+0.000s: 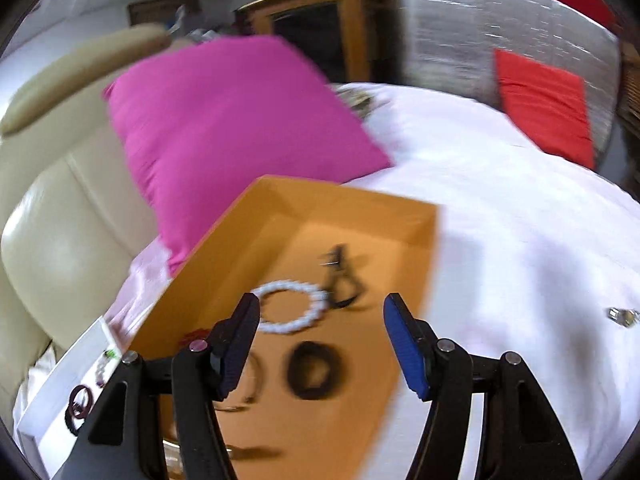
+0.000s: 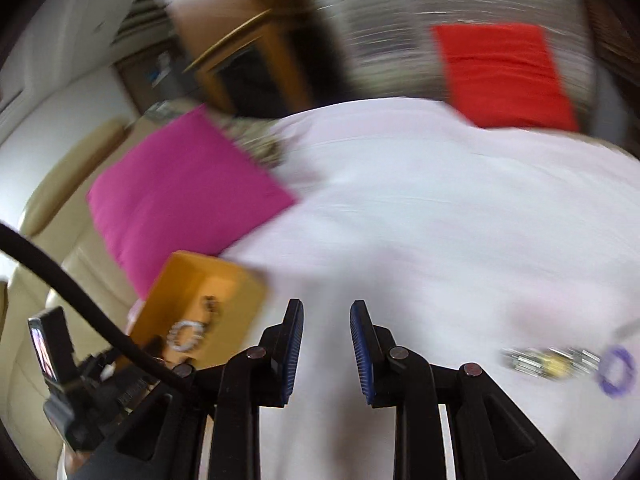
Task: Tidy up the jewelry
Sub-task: 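Move the right tool to the purple bead bracelet and grasp it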
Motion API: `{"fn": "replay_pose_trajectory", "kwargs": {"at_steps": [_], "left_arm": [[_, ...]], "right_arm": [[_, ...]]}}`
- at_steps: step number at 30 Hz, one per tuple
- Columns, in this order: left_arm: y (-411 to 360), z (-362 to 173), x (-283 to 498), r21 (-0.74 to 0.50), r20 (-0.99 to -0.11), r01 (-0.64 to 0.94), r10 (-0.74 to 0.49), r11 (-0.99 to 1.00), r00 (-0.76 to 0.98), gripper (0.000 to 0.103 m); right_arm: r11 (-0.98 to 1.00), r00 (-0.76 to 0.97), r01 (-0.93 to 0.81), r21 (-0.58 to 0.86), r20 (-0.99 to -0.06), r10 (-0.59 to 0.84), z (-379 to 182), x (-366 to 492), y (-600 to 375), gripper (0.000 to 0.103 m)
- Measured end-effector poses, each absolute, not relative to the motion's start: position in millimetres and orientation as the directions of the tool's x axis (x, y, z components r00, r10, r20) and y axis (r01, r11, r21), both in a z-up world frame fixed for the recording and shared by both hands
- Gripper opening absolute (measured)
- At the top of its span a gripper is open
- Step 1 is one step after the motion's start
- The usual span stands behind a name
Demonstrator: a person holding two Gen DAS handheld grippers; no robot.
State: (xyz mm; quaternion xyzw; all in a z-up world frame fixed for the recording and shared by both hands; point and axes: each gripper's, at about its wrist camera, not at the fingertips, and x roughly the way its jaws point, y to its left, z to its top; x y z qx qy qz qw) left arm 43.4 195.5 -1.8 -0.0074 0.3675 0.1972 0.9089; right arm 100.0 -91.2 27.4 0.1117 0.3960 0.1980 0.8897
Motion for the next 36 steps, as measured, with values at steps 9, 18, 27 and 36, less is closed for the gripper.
{"fn": "replay_pose_trajectory", "kwargs": {"at_steps": [9, 18, 27, 36], "left_arm": [[81.2, -10.0, 71.8, 0.156, -0.680, -0.153, 0.219, 0.976, 0.700, 0.067], [-14.3, -37.3, 102.0, 0.212, -0.730, 0.046, 0.127, 0.976, 0.671, 0.067], [-13.2, -62.3, 129.9, 0.213, -0.773, 0.056, 0.133, 0.975, 0.621, 0.067], [-23.0, -66.4, 131.9, 0.163, -0.779, 0.110, 0.059, 0.981, 0.624, 0.067]], "right_arm": [[0.839, 0.690, 0.089, 0.536, -0.641, 0.336, -1.9, 73.2, -277.6, 0.028], [0.825, 0.615, 0.203, 0.528, -0.724, 0.313, -43.1, 81.0, -335.4, 0.028], [0.899, 0.563, 0.164, 0.405, -0.787, 0.252, -65.1, 107.2, -319.9, 0.028], [0.978, 0.580, 0.141, 0.155, -0.813, 0.046, -69.1, 110.5, -292.6, 0.011]]}}
